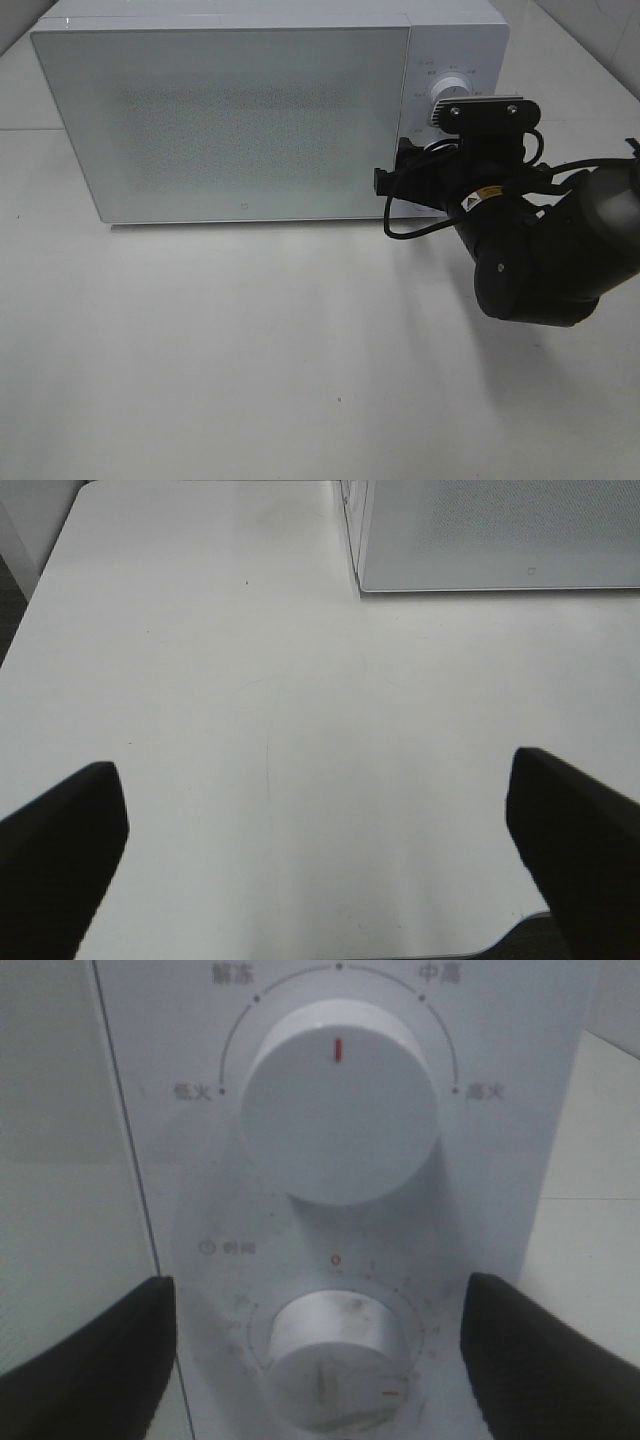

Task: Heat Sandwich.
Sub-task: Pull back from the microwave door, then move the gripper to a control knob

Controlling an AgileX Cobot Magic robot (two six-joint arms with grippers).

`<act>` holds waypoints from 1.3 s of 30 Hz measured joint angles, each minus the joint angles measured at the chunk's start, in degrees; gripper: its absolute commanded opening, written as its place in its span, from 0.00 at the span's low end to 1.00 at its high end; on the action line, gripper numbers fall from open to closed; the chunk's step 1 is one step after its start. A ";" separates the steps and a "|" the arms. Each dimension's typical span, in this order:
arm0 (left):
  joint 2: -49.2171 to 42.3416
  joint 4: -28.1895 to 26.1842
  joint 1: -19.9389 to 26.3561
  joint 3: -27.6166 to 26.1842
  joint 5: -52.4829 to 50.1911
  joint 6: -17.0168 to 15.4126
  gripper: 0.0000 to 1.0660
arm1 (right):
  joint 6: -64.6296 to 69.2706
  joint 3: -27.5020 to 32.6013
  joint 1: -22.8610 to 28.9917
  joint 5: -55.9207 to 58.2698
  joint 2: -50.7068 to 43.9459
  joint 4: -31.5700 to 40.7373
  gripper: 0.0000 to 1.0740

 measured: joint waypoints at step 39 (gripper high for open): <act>0.00 0.00 0.00 0.00 0.00 0.00 0.92 | 0.86 0.00 -0.46 0.00 1.43 -0.06 0.08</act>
